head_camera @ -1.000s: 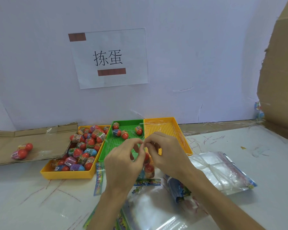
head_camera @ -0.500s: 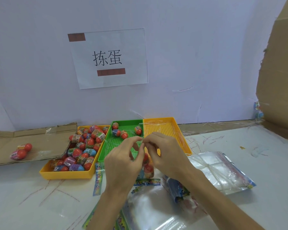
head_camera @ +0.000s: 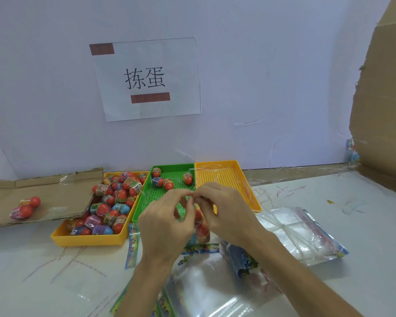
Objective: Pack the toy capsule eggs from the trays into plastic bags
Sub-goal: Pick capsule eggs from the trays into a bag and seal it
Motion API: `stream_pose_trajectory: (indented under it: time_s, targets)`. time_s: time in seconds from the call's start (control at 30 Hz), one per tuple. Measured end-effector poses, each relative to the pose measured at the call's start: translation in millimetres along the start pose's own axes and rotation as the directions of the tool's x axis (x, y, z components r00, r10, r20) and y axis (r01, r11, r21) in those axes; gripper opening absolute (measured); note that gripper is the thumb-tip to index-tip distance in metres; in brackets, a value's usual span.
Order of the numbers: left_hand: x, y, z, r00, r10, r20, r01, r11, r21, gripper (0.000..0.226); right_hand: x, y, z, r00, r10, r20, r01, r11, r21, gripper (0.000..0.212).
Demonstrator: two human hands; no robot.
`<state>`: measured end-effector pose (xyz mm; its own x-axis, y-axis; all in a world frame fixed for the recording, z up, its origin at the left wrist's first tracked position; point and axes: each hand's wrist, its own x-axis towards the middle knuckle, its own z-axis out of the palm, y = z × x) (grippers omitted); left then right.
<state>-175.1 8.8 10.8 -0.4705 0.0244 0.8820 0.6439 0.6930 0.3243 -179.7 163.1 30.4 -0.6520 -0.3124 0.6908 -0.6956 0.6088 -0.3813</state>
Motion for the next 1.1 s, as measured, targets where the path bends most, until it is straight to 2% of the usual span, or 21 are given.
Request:
stream_pose_trajectory:
  time_s: [0.23, 0.4, 0.53, 0.67, 0.8, 1.1]
  targets:
    - [0.2, -6.0, 1.7, 1.000, 0.020, -0.017, -0.020, 0.999, 0.028, 0.018, -0.8, 1.3, 2.7, 1.000, 0.025, 0.004, -0.025, 1.000, 0.001, 0.014]
    - [0.4, -4.6, 2.1, 1.000, 0.011, 0.020, -0.011, 1.000, 0.027, 0.015, -1.1, 2.2, 2.4, 0.991, 0.109, -0.080, -0.106, 0.993, 0.045, 0.014]
    - [-0.2, -3.8, 2.8, 0.999, -0.015, 0.041, 0.015, 1.000, 0.017, 0.019, -1.1, 2.5, 2.3, 0.996, 0.085, -0.041, -0.084, 0.996, 0.038, 0.015]
    - [-1.4, -5.3, 3.5, 0.998, -0.017, 0.062, 0.017, 1.000, -0.002, 0.008, -0.3, 5.9, 0.9, 0.998, 0.068, -0.011, -0.068, 0.998, 0.008, 0.015]
    - [-1.6, -5.8, 4.1, 0.997, -0.019, 0.071, 0.020, 1.000, -0.010, 0.007, -0.1, 7.4, -0.9, 0.999, 0.051, -0.001, -0.051, 0.999, -0.008, 0.015]
    - [-3.2, -5.4, 2.9, 0.996, -0.045, 0.076, 0.049, 0.997, -0.058, 0.017, 0.4, 3.1, -0.4, 0.999, 0.032, 0.009, -0.031, 0.999, -0.020, 0.017]
